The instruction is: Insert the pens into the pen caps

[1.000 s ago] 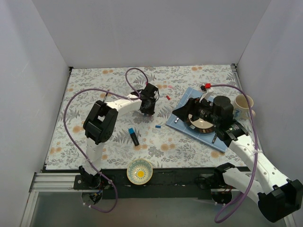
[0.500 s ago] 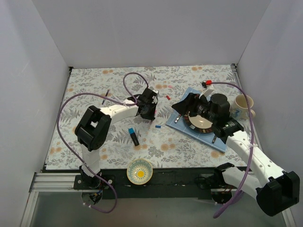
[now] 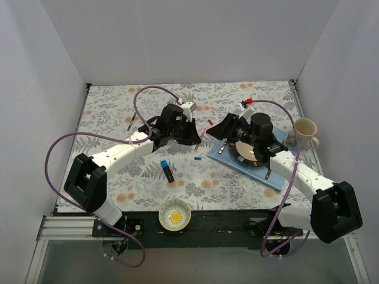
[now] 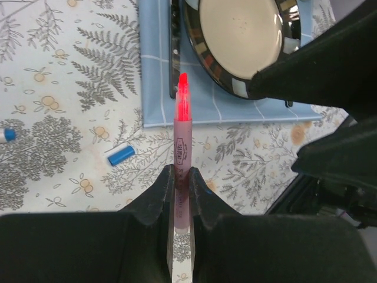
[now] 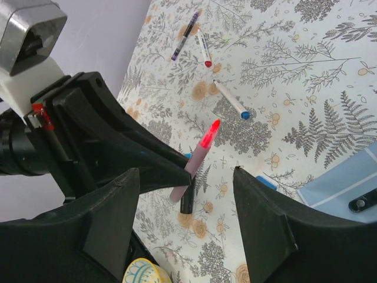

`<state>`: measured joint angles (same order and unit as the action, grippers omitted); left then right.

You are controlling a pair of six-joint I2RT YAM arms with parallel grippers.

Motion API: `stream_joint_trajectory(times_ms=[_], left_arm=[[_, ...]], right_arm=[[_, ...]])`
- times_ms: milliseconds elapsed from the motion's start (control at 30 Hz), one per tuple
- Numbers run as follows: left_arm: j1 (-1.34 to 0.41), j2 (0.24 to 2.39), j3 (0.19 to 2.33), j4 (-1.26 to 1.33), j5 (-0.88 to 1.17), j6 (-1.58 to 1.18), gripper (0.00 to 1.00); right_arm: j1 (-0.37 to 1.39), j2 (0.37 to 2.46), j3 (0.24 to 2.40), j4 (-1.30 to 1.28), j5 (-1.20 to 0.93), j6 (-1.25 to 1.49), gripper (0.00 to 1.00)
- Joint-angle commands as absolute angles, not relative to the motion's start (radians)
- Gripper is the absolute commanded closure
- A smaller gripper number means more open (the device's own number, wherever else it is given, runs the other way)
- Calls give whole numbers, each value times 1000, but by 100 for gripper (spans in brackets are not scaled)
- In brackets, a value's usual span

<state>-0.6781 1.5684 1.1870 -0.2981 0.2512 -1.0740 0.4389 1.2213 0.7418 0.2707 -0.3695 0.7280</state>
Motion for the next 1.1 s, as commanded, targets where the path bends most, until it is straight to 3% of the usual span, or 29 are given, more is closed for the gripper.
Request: stream_joint_trajectory(times_ms=[0, 533, 733, 833, 867, 900, 933, 1067], left_arm=[[-683, 1508, 1152, -232, 351, -1114, 100], [-683, 1471, 1124, -166, 394, -1172, 100], [-683, 1450, 1106, -135, 426, -1192, 100], [-683, 1437, 1082, -112, 442, -1203, 100], [-683, 1431, 1077, -109, 454, -1209, 100], [-683, 1428, 1072, -100, 468, -1212, 100], [-683, 1428, 1063, -95, 477, -1213, 100], [-683, 1430, 1051, -84, 508, -1220, 78]], right_arm=[[443, 1229, 738, 408, -374, 772, 30], [491, 1293, 747, 373, -313, 773, 35], [499, 1305, 724, 442, -342, 807, 52], [499, 1299, 713, 486, -351, 822, 78], [500, 1295, 710, 503, -353, 825, 94], [500, 1289, 704, 514, -356, 828, 99], [500, 1284, 701, 537, -365, 836, 99], [506, 1276, 699, 568, -396, 851, 99]])
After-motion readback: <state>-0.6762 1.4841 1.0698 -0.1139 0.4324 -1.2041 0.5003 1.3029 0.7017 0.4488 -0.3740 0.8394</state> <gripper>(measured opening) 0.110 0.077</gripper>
